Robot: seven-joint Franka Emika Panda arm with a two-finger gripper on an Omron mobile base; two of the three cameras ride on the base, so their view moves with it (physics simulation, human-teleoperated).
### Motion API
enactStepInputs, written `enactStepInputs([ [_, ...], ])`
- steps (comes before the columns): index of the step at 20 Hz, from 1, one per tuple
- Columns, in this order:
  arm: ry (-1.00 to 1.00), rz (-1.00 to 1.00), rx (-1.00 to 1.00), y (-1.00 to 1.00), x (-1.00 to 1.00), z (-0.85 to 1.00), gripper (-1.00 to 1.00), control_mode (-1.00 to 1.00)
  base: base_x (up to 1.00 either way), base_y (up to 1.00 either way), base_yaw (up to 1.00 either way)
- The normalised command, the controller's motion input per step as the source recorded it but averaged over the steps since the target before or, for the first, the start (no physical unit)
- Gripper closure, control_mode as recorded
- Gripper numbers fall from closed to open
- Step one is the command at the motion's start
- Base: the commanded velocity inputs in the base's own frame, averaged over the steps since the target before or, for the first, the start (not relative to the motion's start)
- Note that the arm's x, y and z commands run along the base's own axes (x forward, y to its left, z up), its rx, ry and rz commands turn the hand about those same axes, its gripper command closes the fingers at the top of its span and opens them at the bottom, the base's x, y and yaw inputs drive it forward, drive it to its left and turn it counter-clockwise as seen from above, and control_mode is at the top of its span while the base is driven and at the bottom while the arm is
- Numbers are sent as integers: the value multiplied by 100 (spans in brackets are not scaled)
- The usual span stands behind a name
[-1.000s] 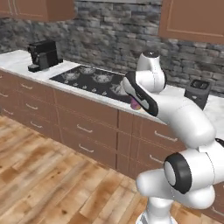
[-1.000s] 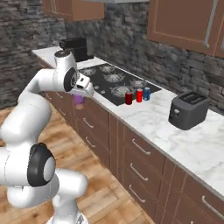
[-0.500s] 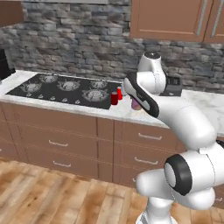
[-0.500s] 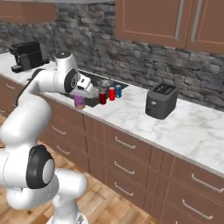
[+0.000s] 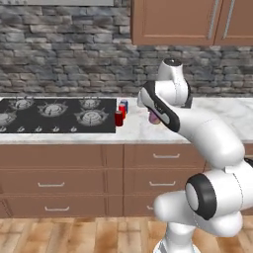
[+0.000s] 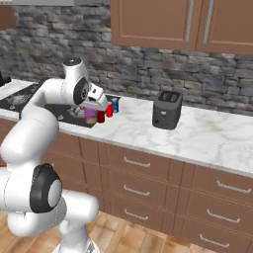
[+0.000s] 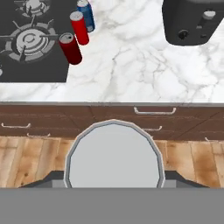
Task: Four empty soda cans are scattered around the kitchen. Gather all the cans and cluster them next to the stove for recycling.
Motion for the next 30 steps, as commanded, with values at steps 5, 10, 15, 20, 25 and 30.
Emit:
enactStepInputs([
  [5,0,0,0,0,0,0,100,100,45,62,-38],
  [10,0,0,0,0,0,0,100,100,63,20,-25],
  [15,0,0,0,0,0,0,100,100,61,30,-13],
  [20,0,0,0,0,0,0,100,100,35,32,-7],
  [25,0,0,0,0,0,0,100,100,19,38,-3],
  [30,0,0,0,0,0,0,100,100,54,25,-1],
])
